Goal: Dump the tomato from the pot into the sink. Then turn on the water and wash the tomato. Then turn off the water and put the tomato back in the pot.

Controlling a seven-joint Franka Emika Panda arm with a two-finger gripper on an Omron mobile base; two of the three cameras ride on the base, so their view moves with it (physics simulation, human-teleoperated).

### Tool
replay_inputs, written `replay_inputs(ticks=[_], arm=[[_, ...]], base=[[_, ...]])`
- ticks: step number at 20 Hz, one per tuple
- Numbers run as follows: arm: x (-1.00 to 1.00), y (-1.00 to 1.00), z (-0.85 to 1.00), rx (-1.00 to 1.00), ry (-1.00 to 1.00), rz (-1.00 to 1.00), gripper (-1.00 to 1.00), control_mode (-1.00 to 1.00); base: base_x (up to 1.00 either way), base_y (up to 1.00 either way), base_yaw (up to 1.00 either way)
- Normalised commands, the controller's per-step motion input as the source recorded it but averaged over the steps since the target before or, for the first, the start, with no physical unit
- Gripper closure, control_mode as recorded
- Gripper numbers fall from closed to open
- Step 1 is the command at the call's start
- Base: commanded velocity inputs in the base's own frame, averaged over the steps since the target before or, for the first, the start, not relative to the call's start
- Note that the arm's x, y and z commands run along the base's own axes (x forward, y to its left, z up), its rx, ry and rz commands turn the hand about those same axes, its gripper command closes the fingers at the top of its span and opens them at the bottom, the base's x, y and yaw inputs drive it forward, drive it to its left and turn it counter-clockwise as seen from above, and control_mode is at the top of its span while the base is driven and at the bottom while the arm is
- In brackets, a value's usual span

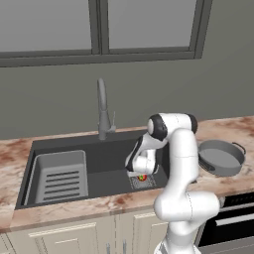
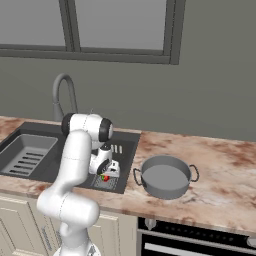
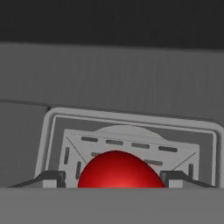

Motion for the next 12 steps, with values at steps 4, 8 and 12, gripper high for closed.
replay_inputs(ticks=[4, 8, 12], arm=[[0.00, 0.09, 0.00, 0.00, 0.00, 0.00, 1.00, -1.00], [0.00, 0.00, 0.02, 0.00, 0.00, 0.00, 1.00, -1.00], [-0.10, 0.00, 0.46, 0.00, -0.02, 0.00, 1.00, -1.00]], base=[[0.00, 0.00, 0.00], [0.00, 0.00, 0.00], [0.00, 0.00, 0.00]])
